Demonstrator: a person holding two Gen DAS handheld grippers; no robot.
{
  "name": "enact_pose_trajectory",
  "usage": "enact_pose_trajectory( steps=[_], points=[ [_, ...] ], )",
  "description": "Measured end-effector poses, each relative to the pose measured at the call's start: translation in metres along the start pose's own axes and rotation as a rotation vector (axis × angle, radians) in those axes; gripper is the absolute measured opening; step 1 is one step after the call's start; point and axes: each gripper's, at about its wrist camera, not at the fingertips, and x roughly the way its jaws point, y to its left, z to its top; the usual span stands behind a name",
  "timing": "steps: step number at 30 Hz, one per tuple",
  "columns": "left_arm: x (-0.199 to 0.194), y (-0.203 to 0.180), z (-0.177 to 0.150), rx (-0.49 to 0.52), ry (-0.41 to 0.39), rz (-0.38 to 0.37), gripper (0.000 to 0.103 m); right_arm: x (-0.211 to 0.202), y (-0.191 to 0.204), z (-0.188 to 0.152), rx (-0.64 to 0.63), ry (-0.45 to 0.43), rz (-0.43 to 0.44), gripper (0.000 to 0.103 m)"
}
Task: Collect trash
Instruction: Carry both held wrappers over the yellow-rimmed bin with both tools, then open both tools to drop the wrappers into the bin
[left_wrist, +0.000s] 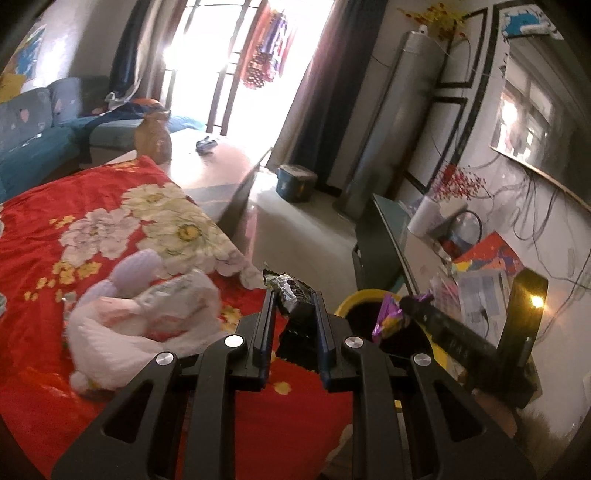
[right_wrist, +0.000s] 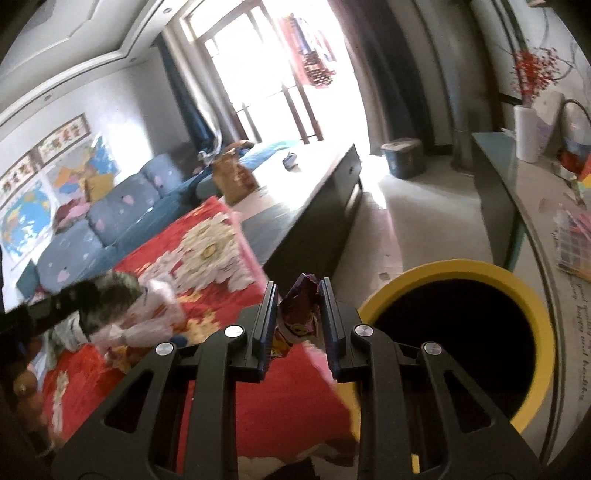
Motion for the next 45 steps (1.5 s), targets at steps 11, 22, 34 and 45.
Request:
enact_pose_trajectory(
  steps=[11,22,34,45],
  points=[
    [0.026,-0.037,-0.010,0.070,0.047,-0.048,0.019,-0.003,-0.042,0.004,0.076,-0.013,-0.080,0.017],
    [0.053,-0.070,-0.026,0.128,0.093,-0.101,0.019,-0.005,-0.085,0.001,0.157,-0.005,-0.144,0.017],
    [0.096,-0.107,-0.051,0.186,0.165,-0.174,0.019,-0.003,-0.122,-0.005,0.224,0.012,-0.201,0.018],
    [0.144,-0.125,-0.074,0.216,0.253,-0.220,0.019,-0.002,-0.149,-0.012,0.287,0.034,-0.211,0.023]
  ],
)
